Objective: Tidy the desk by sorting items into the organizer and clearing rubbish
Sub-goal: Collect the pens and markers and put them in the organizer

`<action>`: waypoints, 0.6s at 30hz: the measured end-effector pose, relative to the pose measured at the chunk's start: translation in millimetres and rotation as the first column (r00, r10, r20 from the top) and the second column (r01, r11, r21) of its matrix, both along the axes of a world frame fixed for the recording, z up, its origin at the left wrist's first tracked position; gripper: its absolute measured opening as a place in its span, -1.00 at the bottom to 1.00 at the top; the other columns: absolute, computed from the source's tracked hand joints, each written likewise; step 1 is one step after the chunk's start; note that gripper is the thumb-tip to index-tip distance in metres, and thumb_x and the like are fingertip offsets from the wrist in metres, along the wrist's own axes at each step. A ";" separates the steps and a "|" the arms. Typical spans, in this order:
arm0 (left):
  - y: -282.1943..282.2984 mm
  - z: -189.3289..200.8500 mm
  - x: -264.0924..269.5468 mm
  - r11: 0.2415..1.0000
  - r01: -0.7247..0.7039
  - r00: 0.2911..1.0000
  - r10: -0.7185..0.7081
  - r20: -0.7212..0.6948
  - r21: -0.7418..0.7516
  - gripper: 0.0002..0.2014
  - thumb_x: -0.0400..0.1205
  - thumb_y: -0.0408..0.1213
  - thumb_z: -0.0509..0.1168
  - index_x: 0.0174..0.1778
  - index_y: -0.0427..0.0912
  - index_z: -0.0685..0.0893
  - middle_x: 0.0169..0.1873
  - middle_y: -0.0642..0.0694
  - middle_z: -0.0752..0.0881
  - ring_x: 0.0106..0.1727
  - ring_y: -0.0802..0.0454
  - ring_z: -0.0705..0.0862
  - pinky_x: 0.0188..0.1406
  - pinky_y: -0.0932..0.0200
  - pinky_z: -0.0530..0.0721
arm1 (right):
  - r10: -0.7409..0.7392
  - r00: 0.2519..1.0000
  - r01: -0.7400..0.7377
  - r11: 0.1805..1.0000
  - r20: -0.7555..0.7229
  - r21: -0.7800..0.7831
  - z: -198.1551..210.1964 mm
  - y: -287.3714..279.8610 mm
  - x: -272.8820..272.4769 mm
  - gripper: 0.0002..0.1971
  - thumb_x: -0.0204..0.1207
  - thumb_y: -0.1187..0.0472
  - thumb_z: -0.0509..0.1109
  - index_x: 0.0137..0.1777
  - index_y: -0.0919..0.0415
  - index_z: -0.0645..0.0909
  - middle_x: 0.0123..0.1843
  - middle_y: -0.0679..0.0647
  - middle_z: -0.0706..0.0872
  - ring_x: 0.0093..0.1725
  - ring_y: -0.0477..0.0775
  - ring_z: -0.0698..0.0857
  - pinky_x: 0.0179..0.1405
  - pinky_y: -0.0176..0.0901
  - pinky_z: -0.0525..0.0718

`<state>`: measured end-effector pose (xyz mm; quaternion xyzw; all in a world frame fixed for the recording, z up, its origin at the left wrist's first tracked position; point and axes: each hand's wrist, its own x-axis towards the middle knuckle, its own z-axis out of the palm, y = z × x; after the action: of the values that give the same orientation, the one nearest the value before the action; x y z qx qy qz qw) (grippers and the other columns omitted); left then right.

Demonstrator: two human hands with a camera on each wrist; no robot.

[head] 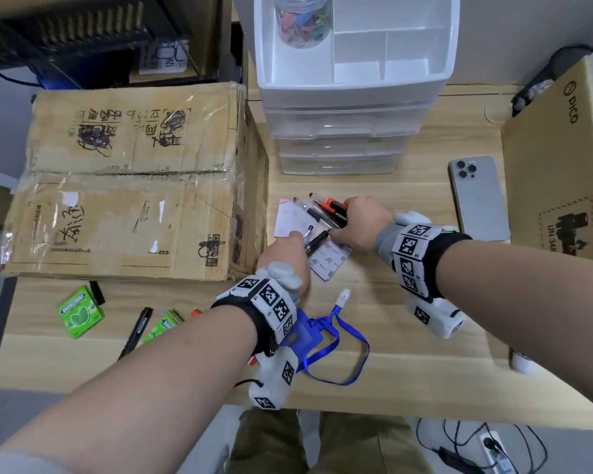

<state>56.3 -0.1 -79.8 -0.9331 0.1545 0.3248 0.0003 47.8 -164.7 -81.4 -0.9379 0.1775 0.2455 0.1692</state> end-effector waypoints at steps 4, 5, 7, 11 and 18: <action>0.4 6.3 -2.6 1.000 -0.006 1.000 0.007 0.017 -0.028 -0.79 0.69 -0.25 0.22 0.19 -0.23 0.56 0.04 -0.19 0.73 -0.21 -0.11 0.54 -0.27 0.12 0.49 | -0.019 0.999 0.018 0.999 -0.044 -0.034 0.3 -0.4 0.2 -0.78 0.33 0.04 0.48 -0.16 0.18 0.62 -0.36 0.05 0.65 -0.46 0.06 0.56 -0.48 -0.26 0.54; 0.1 9.4 -3.3 0.999 -0.005 1.000 0.006 0.025 -0.046 -0.78 0.69 -0.20 0.23 0.18 -0.22 0.58 0.05 -0.18 0.74 -0.20 -0.11 0.55 -0.27 0.14 0.46 | -0.023 0.998 0.021 0.999 -0.053 -0.041 -0.1 -1.5 -0.9 -0.78 0.33 0.05 0.48 -0.17 0.18 0.63 -0.35 0.05 0.64 -0.46 0.07 0.56 -0.46 -0.24 0.56; 0.7 13.9 -5.2 0.997 -0.004 0.999 0.007 0.044 -0.072 -0.80 0.69 -0.14 0.24 0.12 -0.18 0.59 0.03 -0.17 0.73 -0.18 -0.12 0.59 -0.31 0.17 0.43 | -0.047 0.996 0.044 0.998 -0.070 -0.042 -0.4 -3.5 -5.1 -0.79 0.32 0.06 0.48 -0.17 0.19 0.62 -0.31 0.06 0.67 -0.44 0.07 0.59 -0.45 -0.23 0.58; 3.6 16.5 -10.7 0.996 -0.020 0.996 0.027 0.085 -0.083 -0.78 0.67 -0.05 0.25 -0.09 -0.13 0.44 -0.19 -0.10 0.62 -0.29 -0.07 0.53 -0.48 0.21 0.34 | -0.101 0.993 0.098 0.994 -0.066 -0.048 0.9 -4.8 -15.4 -0.74 0.32 0.09 0.55 -0.13 0.18 0.57 -0.30 0.07 0.67 -0.39 0.06 0.63 -0.48 -0.21 0.55; 4.9 20.1 -23.5 0.987 0.033 0.994 -0.016 0.108 -0.159 -0.66 0.64 0.03 0.28 0.08 -0.19 0.48 -0.05 -0.19 0.69 -0.26 -0.13 0.54 -0.40 0.13 0.42 | -0.189 0.977 0.190 0.982 -0.101 -0.008 -0.7 -0.8 -34.2 -0.72 0.38 0.04 0.55 -0.22 0.20 0.56 -0.34 0.07 0.63 -0.40 0.04 0.59 -0.49 -0.20 0.53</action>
<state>32.9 4.8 -59.7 -0.9440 0.1915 0.2612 -0.0626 13.6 -165.4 -82.1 -0.9029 0.2742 0.2757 0.1834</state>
